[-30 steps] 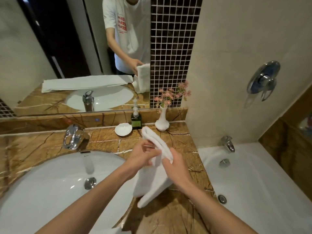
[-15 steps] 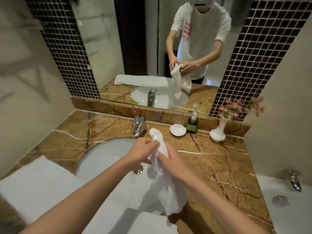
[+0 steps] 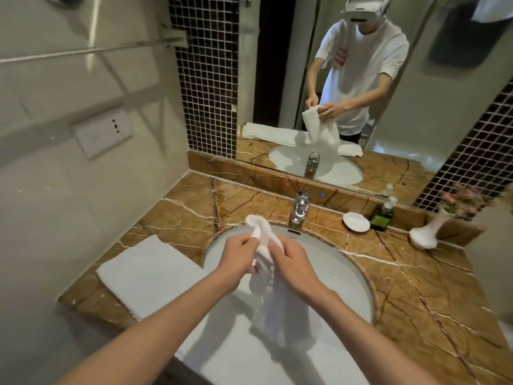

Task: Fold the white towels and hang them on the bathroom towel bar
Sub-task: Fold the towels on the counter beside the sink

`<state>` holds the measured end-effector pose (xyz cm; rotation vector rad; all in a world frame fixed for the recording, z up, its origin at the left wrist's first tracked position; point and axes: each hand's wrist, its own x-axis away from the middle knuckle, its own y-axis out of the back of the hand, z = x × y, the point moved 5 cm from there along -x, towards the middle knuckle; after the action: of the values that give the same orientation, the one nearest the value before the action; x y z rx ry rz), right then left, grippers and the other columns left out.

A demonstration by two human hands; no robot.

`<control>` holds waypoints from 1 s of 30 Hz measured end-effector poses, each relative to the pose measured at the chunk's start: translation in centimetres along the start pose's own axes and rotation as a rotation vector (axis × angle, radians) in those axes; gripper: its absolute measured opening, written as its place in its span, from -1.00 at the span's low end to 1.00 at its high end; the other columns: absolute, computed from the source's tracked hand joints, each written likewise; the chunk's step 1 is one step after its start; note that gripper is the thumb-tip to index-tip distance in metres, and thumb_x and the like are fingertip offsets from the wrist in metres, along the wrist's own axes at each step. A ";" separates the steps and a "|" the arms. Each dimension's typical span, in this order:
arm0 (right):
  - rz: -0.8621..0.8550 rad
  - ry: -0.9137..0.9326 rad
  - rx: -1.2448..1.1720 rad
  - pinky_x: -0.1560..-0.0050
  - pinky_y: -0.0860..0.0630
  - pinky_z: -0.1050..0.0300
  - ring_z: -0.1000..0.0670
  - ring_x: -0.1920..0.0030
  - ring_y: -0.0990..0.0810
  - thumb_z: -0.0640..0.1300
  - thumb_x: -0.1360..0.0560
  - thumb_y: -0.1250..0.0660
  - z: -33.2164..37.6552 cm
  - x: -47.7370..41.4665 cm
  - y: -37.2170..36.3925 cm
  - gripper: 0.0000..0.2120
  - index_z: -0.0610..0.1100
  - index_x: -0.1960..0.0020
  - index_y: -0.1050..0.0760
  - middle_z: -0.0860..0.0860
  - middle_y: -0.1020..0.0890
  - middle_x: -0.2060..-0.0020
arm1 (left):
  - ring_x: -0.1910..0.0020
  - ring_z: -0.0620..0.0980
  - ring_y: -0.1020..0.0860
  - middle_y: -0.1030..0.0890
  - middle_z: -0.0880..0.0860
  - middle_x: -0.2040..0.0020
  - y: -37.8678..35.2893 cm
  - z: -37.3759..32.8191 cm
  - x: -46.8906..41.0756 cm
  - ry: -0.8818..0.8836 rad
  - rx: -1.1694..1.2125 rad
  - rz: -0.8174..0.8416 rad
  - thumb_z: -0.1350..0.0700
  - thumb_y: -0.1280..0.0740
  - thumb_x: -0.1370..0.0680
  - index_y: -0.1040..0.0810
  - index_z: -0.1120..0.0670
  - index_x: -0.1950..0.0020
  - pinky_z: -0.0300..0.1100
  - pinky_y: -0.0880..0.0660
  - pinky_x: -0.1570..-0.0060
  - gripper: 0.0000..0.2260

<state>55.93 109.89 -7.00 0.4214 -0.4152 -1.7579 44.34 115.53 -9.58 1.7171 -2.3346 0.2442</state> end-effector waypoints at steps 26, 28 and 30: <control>0.273 0.212 0.380 0.14 -0.46 0.10 0.02 0.11 -0.54 0.00 -0.34 -0.53 8.3 -6.4 -1.8 -0.69 -0.06 0.01 -0.52 0.08 -0.59 0.10 | 0.34 0.01 -0.34 -0.35 -0.07 0.44 21.1 -7.4 -4.5 -0.496 -0.831 -0.333 0.29 -0.25 -0.42 -0.36 0.02 0.37 -0.13 -0.20 0.35 -0.77; 0.279 0.207 0.437 0.23 -0.37 0.19 0.06 0.14 -0.51 -0.06 -0.34 -0.53 7.7 -6.0 -1.7 -0.72 0.06 0.08 -0.46 0.13 -0.55 0.15 | 0.27 -0.01 -0.44 -0.45 -0.07 0.34 20.5 -6.6 -5.1 -0.472 -0.911 -0.176 0.29 -0.29 -0.39 -0.53 0.06 0.20 -0.20 -0.26 0.29 -0.87; 0.259 0.184 0.495 0.23 -0.37 0.15 0.02 0.15 -0.51 -0.08 -0.37 -0.49 6.8 -5.7 -1.9 -0.77 0.01 0.12 -0.44 0.06 -0.56 0.16 | 0.16 0.05 -0.53 -0.55 0.00 0.20 20.0 -5.2 -5.7 -0.404 -1.015 -0.036 0.23 -0.32 -0.34 -0.58 0.11 0.04 -0.18 -0.35 0.25 -0.79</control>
<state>52.21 116.22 -1.66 0.8344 -0.7414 -1.3413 27.35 128.09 -6.16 1.3042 -2.0180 -1.1782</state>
